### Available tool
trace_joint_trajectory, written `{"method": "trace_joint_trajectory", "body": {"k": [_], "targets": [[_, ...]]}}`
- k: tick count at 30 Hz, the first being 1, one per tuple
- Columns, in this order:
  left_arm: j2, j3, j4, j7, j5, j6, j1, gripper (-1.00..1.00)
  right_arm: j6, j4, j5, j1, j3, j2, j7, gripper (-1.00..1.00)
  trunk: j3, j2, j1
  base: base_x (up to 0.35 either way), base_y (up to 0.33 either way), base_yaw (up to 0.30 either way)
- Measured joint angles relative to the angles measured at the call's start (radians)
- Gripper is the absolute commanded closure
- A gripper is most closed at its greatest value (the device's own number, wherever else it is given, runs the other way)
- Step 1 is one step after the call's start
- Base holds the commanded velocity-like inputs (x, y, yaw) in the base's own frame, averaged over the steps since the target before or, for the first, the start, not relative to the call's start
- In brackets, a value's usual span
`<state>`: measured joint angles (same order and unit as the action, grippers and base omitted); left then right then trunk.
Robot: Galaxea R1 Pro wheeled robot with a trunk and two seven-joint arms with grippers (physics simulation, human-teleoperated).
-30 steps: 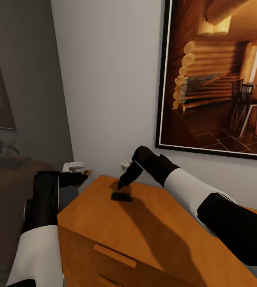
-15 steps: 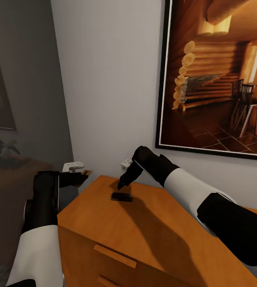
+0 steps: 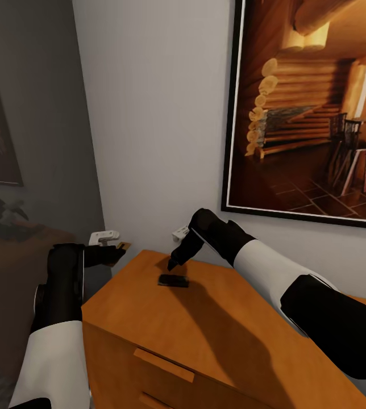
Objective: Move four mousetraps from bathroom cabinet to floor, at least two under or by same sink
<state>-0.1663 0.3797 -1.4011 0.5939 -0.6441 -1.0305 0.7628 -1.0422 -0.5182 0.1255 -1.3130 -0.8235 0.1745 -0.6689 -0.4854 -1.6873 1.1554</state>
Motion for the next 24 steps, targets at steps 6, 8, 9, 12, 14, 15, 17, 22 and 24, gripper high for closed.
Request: {"method": "trace_joint_trajectory", "body": {"k": [6, 8, 9, 12, 14, 15, 17, 22, 24], "targets": [[0.0, 0.0, 0.0, -0.002, 0.0, 0.0, 0.0, 1.0, 0.0, 0.003, 0.006, 0.0, 0.0, 0.0, -0.015, -1.0, 0.0, 0.0, 0.0, 0.0, 0.0, 0.0], [0.0, 0.0, 0.0, -0.002, 0.0, 0.0, 0.0, 1.0, 0.0, 0.004, 0.007, 0.0, 0.0, 0.0, -0.03, -1.0, 0.0, 0.0, 0.0, 0.0, 0.0, 0.0], [0.0, 0.0, 0.0, -0.002, 0.0, 0.0, 0.0, 1.0, 0.0, 0.004, 0.007, 0.0, 0.0, 0.0, -0.039, -1.0, 0.0, 0.0, 0.0, 0.0, 0.0, 0.0], [0.0, 0.0, 0.0, -0.002, 0.0, 0.0, 0.0, 1.0, 0.0, 0.004, 0.006, 0.0, 0.0, 0.0, -0.073, -1.0, 0.0, 0.0, 0.0, 0.0, 0.0, 0.0], [0.0, 0.0, 0.0, -0.002, 0.0, 0.0, 0.0, 1.0, 0.001, 0.004, 0.005, 0.0, 0.0, 0.0, -0.097, -1.0, 0.0, 0.0, 0.0, 0.0, 0.0, 0.0], [0.0, 0.0, 0.0, -0.002, 0.0, 0.0, 0.0, 1.0, 0.001, 0.004, 0.003, 0.0, -0.001, 0.0, -0.108, -1.0, 0.0, 0.0, 0.0, 0.0, 0.0, 0.0], [0.0, 0.0, 0.0, -0.002, 0.001, 0.0, 0.0, 1.0, 0.001, 0.003, 0.0, 0.0, -0.001, 0.0, -0.125, -1.0, 0.0, 0.0, 0.0, 0.0, 0.0, 0.0], [0.0, 0.0, 0.0, -0.003, 0.001, 0.0, 0.0, 1.0, 0.001, -0.003, -0.006, 0.0, -0.001, 0.0, -0.148, -1.0, 0.0, 0.0, 0.0, 0.0, 0.0, 0.0], [0.0, 0.0, 0.0, -0.003, 0.0, 0.0, 0.0, 1.0, 0.001, -0.005, -0.007, 0.0, -0.001, 0.0, -0.151, -1.0, 0.0, 0.0, 0.0, 0.0, 0.0, 0.0]]}}
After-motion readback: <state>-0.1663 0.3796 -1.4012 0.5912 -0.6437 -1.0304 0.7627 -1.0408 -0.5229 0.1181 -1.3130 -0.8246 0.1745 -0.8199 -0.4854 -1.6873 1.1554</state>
